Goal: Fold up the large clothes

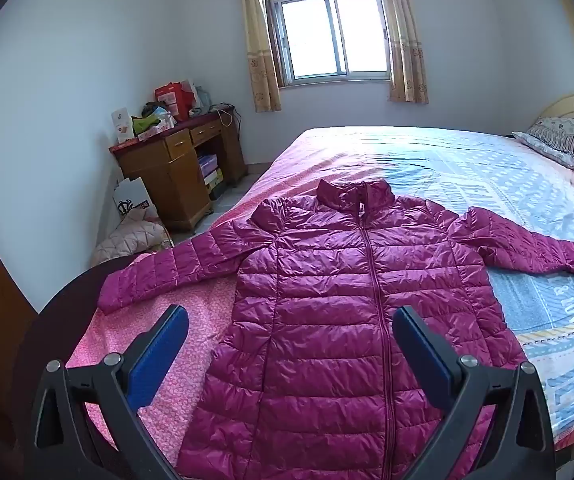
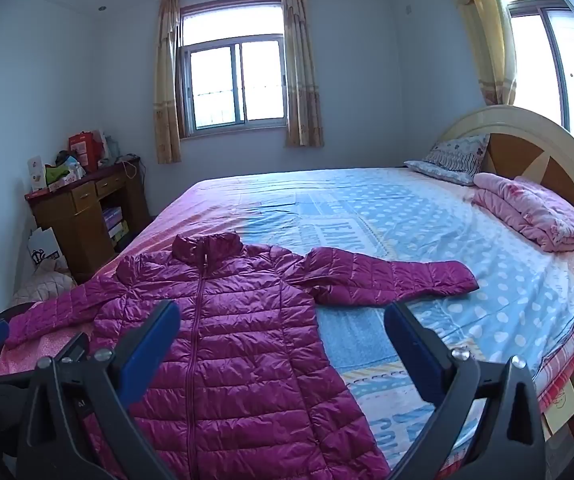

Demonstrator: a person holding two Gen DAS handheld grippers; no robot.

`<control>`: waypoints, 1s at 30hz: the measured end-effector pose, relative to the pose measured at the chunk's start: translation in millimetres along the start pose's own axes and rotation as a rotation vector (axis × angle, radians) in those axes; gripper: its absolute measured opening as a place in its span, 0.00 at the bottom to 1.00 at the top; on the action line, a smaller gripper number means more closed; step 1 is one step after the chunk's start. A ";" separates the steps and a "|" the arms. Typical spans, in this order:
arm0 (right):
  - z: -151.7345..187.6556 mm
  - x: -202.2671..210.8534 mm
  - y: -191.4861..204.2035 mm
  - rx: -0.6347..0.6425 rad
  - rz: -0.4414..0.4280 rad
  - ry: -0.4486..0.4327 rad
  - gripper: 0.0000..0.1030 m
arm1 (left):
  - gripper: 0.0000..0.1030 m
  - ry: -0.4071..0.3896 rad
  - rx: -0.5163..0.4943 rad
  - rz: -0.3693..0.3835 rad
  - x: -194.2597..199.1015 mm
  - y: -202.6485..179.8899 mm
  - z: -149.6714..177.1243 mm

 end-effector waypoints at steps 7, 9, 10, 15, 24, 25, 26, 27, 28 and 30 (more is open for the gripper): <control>1.3 -1.0 -0.5 -0.003 -0.004 0.003 1.00 | 0.99 0.006 0.012 0.026 -0.2 1.8 -1.9; 2.0 -0.9 0.5 0.000 -0.005 0.004 1.00 | 0.99 0.010 0.020 0.032 -2.2 4.7 0.1; 7.7 -3.8 -0.2 -0.003 -0.006 0.007 1.00 | 0.99 0.012 0.021 0.034 -3.5 4.2 0.5; 11.4 -5.0 0.1 -0.002 -0.004 0.015 1.00 | 0.99 0.015 0.035 0.032 -2.9 1.4 1.8; 6.8 -6.1 -3.6 -0.014 -0.002 0.032 1.00 | 0.99 0.015 0.037 0.040 -3.2 3.6 3.7; 6.9 -6.2 -3.3 -0.013 -0.003 0.032 1.00 | 0.99 0.015 0.037 0.038 -3.2 3.3 3.6; 6.9 -6.2 -3.2 -0.013 -0.002 0.031 1.00 | 0.99 0.014 0.037 0.038 -3.2 3.2 3.6; 6.9 -6.2 -3.3 -0.013 -0.001 0.031 1.00 | 0.99 0.014 0.036 0.038 -3.2 2.8 3.2; 6.8 -6.5 -3.3 -0.013 -0.002 0.031 1.00 | 0.99 0.015 0.035 0.038 -3.2 2.7 3.0; 6.7 -6.6 -3.5 -0.013 -0.001 0.032 1.00 | 0.99 0.015 0.035 0.039 -3.1 2.4 2.9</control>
Point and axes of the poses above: each gripper's, at about its wrist camera, not at the fingertips, and x roughly against the way its jaws point, y to its left, z to its underside, the point moved 10 cm from there along -x, roughly the way its jaws point
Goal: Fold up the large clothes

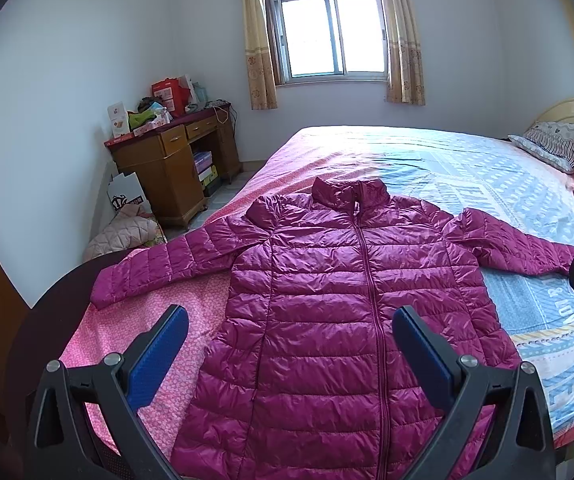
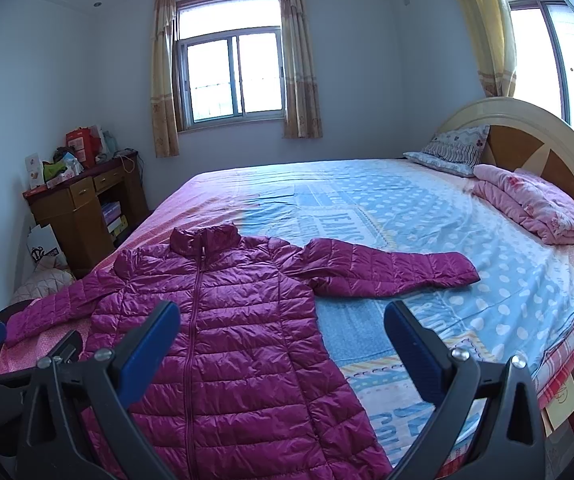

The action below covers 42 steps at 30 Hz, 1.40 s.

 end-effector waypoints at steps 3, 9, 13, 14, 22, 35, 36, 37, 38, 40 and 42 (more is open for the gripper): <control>0.5 -0.3 -0.2 0.002 0.005 0.004 1.00 | 0.99 -0.004 -0.004 0.005 0.8 -1.7 0.2; 0.3 -2.0 -2.6 0.005 0.012 0.009 1.00 | 0.99 -0.014 -0.007 0.014 4.5 -5.4 -1.8; 0.7 -1.9 -3.6 0.005 0.014 0.010 1.00 | 0.99 -0.015 -0.010 0.017 5.5 -7.2 -2.2; 1.0 -2.0 -3.4 0.006 0.014 0.010 1.00 | 0.99 -0.016 -0.011 0.019 5.9 -8.0 -2.3; 1.4 -2.1 -5.4 -0.002 0.014 0.013 1.00 | 0.99 -0.019 -0.014 0.022 7.3 -11.1 -2.5; 5.7 -6.4 -3.7 0.000 0.010 0.030 1.00 | 0.99 -0.012 -0.012 0.030 6.0 -12.7 0.1; 6.1 -6.6 -4.1 0.000 0.010 0.031 1.00 | 0.99 -0.012 -0.013 0.031 5.8 -12.8 0.5; 6.6 -7.3 -3.8 0.000 0.011 0.031 1.00 | 0.99 -0.012 -0.013 0.031 5.6 -12.9 0.7; 6.7 -7.3 -4.0 0.001 0.012 0.031 1.00 | 0.99 -0.012 -0.012 0.031 5.5 -12.4 0.7; 7.4 -9.4 -4.3 0.002 0.016 0.034 1.00 | 0.99 -0.009 -0.015 0.032 4.8 -13.0 1.4; 7.9 -12.5 -5.7 0.001 0.017 0.040 1.00 | 0.99 -0.004 -0.018 0.032 0.5 -13.4 3.5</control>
Point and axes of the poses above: each gripper's, at about its wrist camera, not at the fingertips, and x roughly against the way its jaws point, y to its left, z to its underside, the point moved 10 cm from there along -x, roughly the way its jaws point
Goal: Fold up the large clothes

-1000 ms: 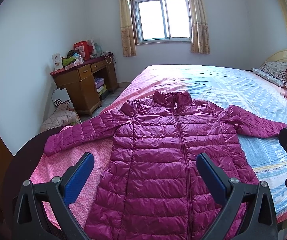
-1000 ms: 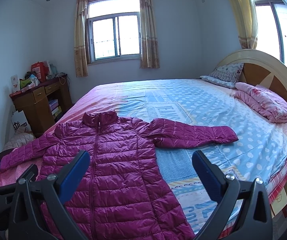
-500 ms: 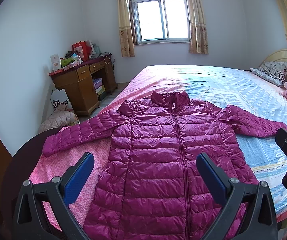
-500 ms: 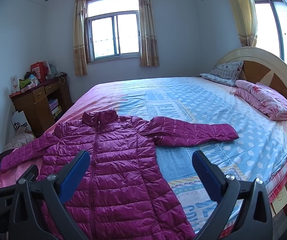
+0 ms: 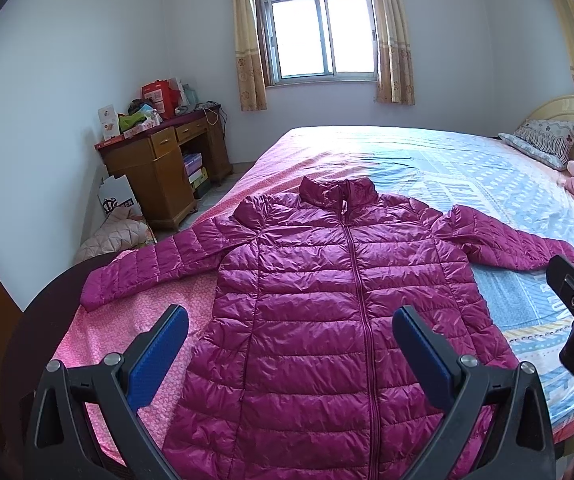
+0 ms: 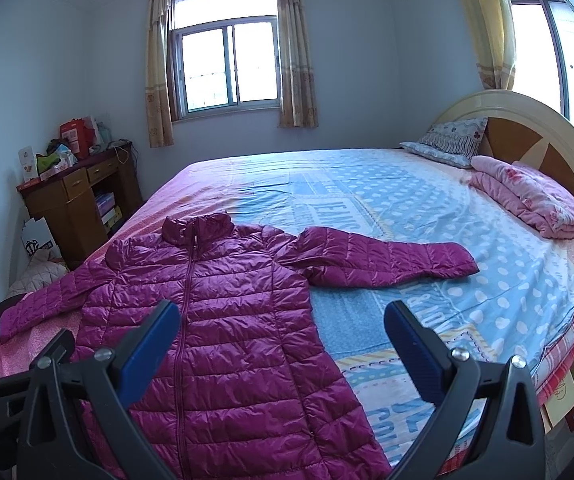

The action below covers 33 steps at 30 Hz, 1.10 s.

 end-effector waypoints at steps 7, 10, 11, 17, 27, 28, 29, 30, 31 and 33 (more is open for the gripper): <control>2.7 -19.5 -14.1 -0.012 0.037 0.029 1.00 | 0.99 0.044 0.018 0.013 -24.4 0.0 5.8; 3.1 -30.9 -21.1 -0.014 0.061 0.045 1.00 | 0.99 0.051 0.024 0.014 -37.8 -0.1 5.0; 3.0 -35.2 -23.5 -0.016 0.068 0.050 1.00 | 0.99 0.051 0.023 0.011 -42.2 0.1 4.1; -1.3 -62.4 -39.4 -0.021 0.109 0.075 1.00 | 0.99 0.080 0.046 0.004 -78.0 6.0 -0.9; -11.1 -122.3 -92.6 -0.124 0.132 0.126 0.99 | 0.99 0.123 0.072 -0.054 -148.0 35.6 -15.5; -11.1 -129.9 -108.7 -0.164 0.137 0.132 0.96 | 0.99 0.128 0.078 -0.074 -156.9 43.0 -15.1; -11.5 -137.8 -129.1 -0.206 0.151 0.133 0.93 | 0.99 0.133 0.087 -0.091 -166.2 50.6 -14.1; -11.5 -144.7 -149.6 -0.241 0.173 0.133 0.86 | 0.99 0.137 0.096 -0.102 -173.1 56.2 -13.2; -10.9 -152.5 -173.6 -0.281 0.198 0.135 0.81 | 0.99 0.141 0.109 -0.118 -182.0 63.5 -11.0; -7.3 -164.6 -229.3 -0.381 0.271 0.127 0.77 | 0.99 0.150 0.130 -0.139 -197.6 75.9 -5.8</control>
Point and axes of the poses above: each gripper's, at about its wrist camera, not at the fingertips, and x roughly against the way its jaws point, y to its left, z to its underside, the point moved 10 cm from there along -x, roughly the way its jaws point
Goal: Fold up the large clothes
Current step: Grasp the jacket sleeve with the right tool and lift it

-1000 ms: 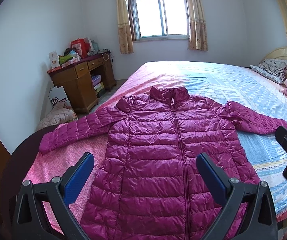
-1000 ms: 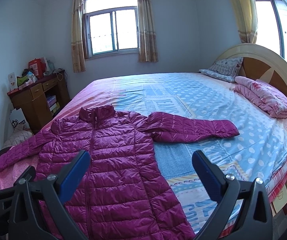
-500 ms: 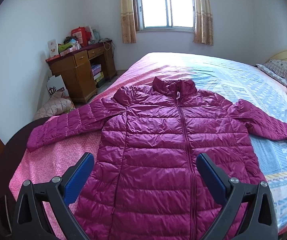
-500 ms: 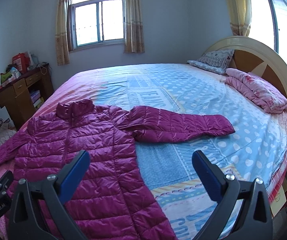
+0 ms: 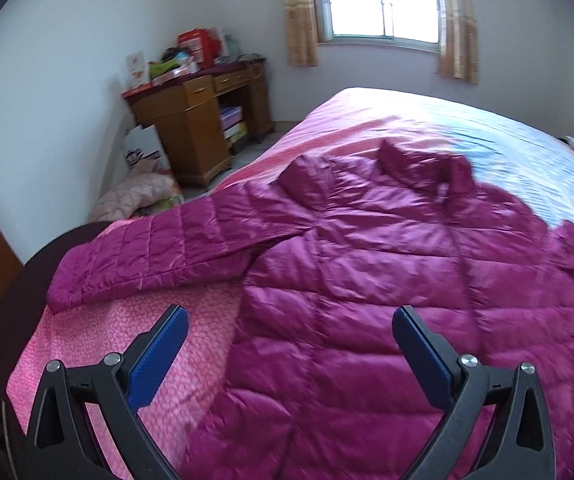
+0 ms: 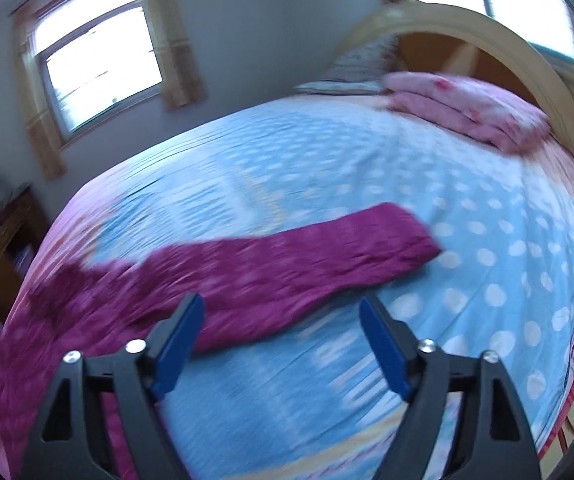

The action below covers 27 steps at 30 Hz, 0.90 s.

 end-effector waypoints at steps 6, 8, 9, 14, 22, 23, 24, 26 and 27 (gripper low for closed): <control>-21.1 -74.7 -116.9 -0.247 0.152 0.080 0.77 | 0.99 0.027 0.024 -0.063 -48.0 11.4 9.7; -15.5 -93.4 -129.4 -0.286 0.152 0.127 0.77 | 0.99 0.032 0.027 -0.072 -58.1 11.9 13.9; -13.1 -100.4 -131.4 -0.296 0.142 0.143 0.77 | 0.99 0.036 0.027 -0.078 -63.5 11.7 17.0; -15.5 -114.3 -121.3 -0.211 0.135 0.126 0.35 | 0.99 0.049 0.009 -0.098 -81.3 9.3 32.4; -34.6 -100.2 -97.3 -0.088 0.113 0.044 0.11 | 0.99 0.053 0.109 0.017 -87.5 14.8 40.8; -41.6 -89.9 -82.1 -0.055 0.089 0.011 0.11 | 0.99 0.058 0.131 0.038 -88.7 15.8 41.9; -46.4 -79.3 -66.6 -0.025 0.063 -0.012 0.11 | 0.99 0.052 0.140 0.049 -87.6 16.4 42.0; -53.1 -53.8 -23.7 0.055 -0.018 -0.045 0.11 | 0.99 0.049 0.127 0.034 -86.5 14.4 42.4; -54.4 -41.3 -0.7 0.098 -0.058 -0.055 0.11 | 0.99 0.048 0.123 0.031 -86.2 13.9 42.5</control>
Point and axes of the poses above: each gripper's, at about its wrist camera, not at the fingertips, and x roughly against the way its jaws point, y to its left, z to its underside, the point moved 10 cm from there along -x, roughly the way its jaws point
